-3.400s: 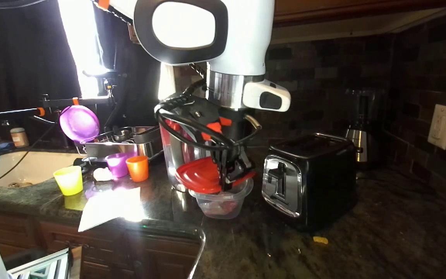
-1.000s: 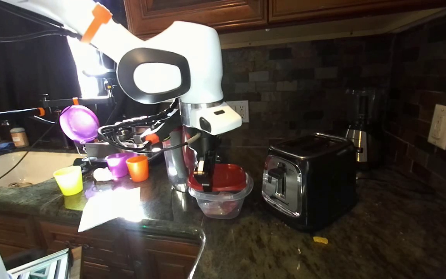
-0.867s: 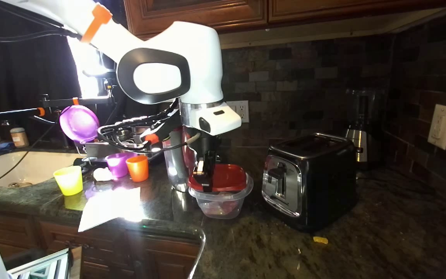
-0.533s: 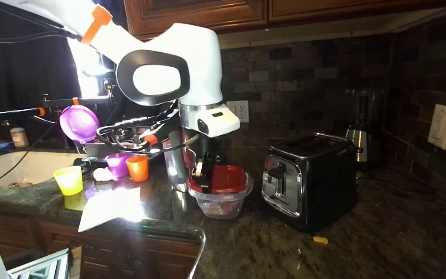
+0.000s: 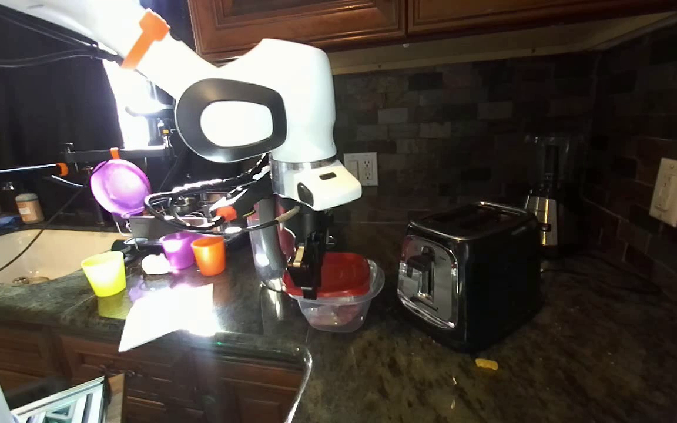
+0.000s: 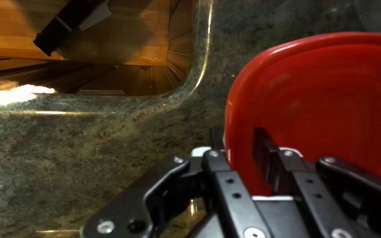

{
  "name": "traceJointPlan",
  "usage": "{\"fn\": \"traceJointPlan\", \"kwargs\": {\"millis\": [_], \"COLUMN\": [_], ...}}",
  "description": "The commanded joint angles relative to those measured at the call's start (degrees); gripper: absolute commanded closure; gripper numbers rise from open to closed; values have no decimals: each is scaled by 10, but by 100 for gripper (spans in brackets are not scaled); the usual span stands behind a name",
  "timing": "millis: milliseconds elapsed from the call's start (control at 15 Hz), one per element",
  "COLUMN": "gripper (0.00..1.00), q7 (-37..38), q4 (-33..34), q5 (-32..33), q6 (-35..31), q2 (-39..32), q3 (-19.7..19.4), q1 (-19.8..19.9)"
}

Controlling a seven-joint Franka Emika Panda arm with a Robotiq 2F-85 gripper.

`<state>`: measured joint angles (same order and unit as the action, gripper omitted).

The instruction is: Remove the red lid from the bowl

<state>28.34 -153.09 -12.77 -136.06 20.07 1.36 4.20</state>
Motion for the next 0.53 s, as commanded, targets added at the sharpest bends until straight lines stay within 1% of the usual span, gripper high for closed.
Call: {"fn": "traceJointPlan", "kwargs": {"millis": [0,67,133,333,467], "gripper": [37,31,22,1,0], "q7": [11,11,11,5,0], "q4": [-12,-12,-12,-10,-9], "q5": [-1,-1,0,-3,-5], "q6": [-23,-24,-25,-29,-32], "q2": [4,5,4,7,12], "q3": [7,7,7,5,3], "q1": [3,4,4,3,2]}}
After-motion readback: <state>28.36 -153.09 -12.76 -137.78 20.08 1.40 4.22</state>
